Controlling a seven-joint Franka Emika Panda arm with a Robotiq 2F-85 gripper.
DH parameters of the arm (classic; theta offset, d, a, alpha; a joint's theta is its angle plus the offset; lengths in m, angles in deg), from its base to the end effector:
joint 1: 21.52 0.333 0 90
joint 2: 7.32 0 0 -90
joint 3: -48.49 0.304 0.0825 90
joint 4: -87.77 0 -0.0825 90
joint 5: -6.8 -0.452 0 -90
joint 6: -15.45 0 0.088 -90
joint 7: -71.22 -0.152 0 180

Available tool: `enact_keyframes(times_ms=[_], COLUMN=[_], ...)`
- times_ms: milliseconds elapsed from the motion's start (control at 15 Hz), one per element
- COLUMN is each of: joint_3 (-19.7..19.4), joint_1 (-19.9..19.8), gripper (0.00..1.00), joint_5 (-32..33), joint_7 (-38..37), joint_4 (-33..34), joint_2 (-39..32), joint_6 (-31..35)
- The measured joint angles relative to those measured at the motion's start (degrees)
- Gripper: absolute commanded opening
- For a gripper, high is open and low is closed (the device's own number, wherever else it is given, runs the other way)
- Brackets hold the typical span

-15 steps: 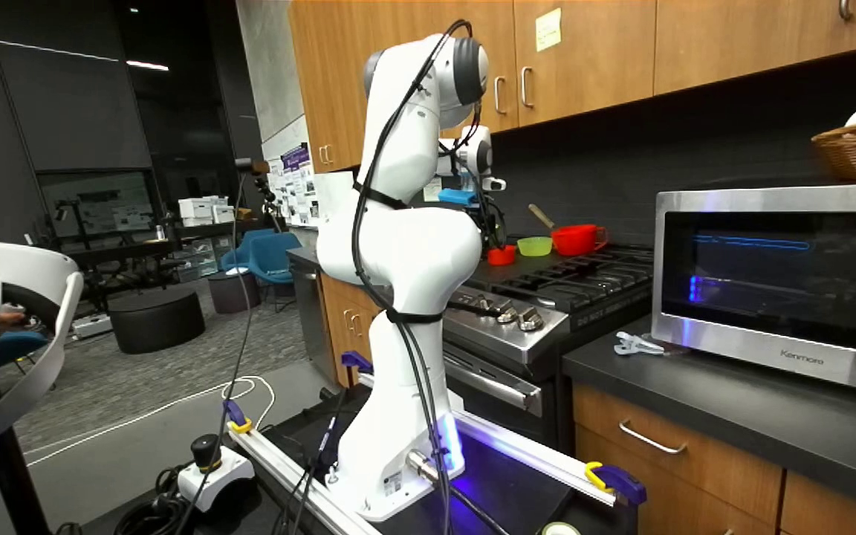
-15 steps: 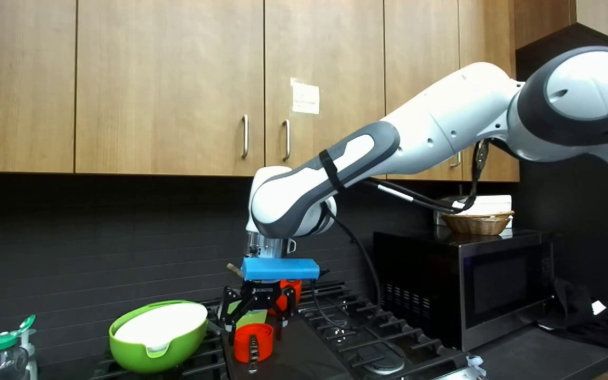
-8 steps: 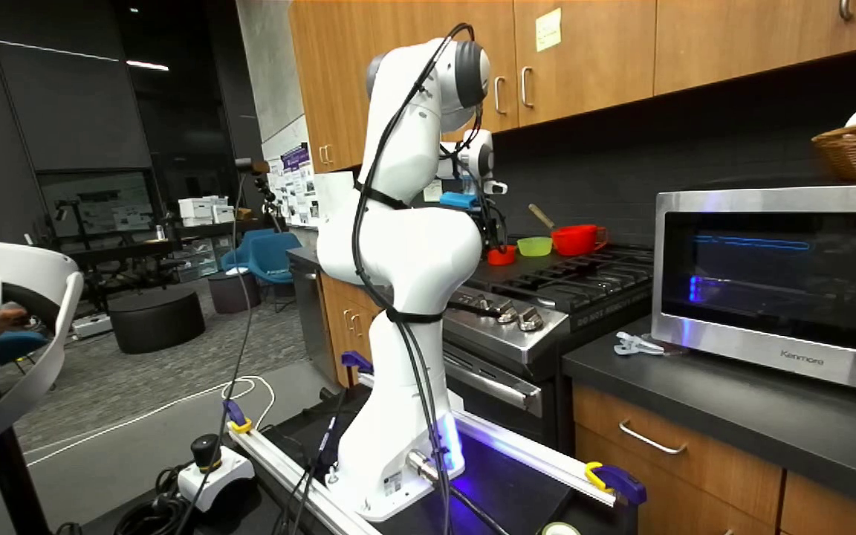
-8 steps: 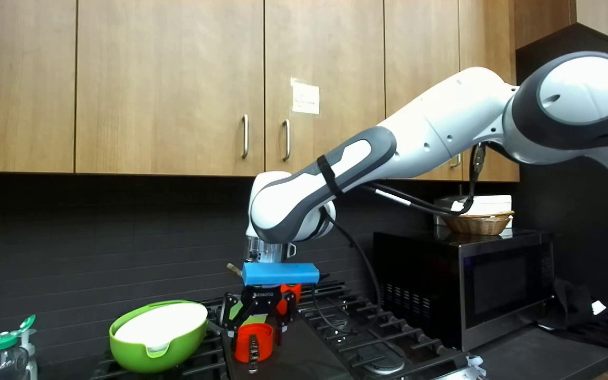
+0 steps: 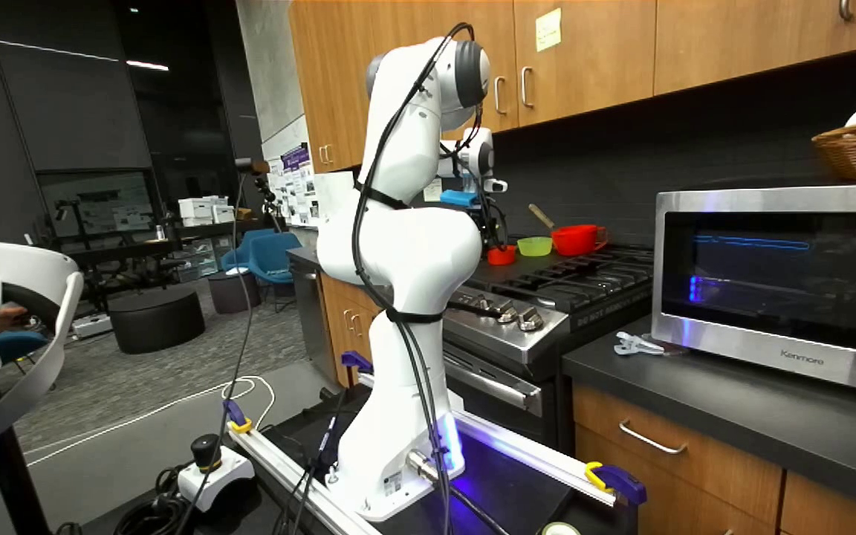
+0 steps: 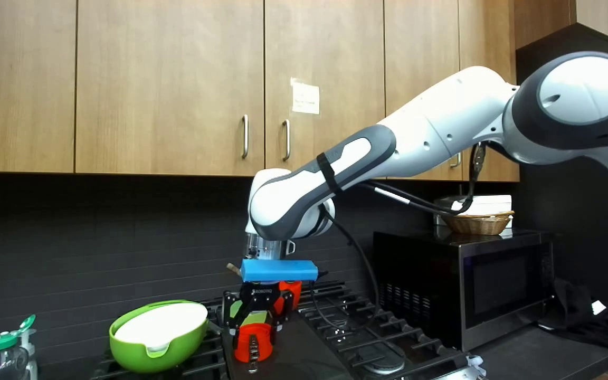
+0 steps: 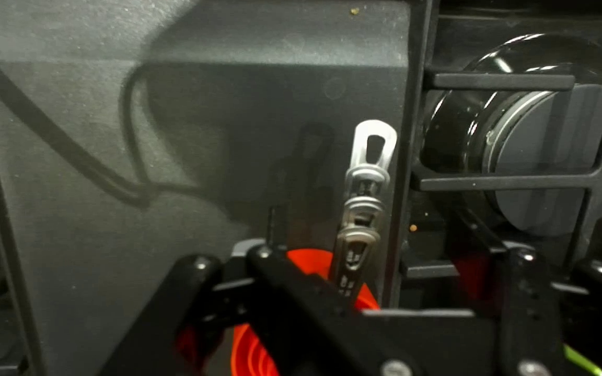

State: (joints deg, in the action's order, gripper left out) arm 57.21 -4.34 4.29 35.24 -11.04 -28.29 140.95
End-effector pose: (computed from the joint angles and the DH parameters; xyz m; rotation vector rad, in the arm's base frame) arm 0.6504 0.3136 0.2951 -2.9930 0.3189 -0.0635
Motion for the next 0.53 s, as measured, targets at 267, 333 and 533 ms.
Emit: enact_keyframes(times_ms=[267,333,533], joint_3=[0.0,0.0,0.0], joint_1=[0.0,0.0,0.1], gripper=[0.61,0.51,0.53], joint_5=[0.0,0.0,0.0], joint_7=[0.0,0.0,0.1], joint_4=[0.3,0.3,0.4], joint_2=[0.0,0.0,0.0], joint_6=[0.0,0.0,0.0])
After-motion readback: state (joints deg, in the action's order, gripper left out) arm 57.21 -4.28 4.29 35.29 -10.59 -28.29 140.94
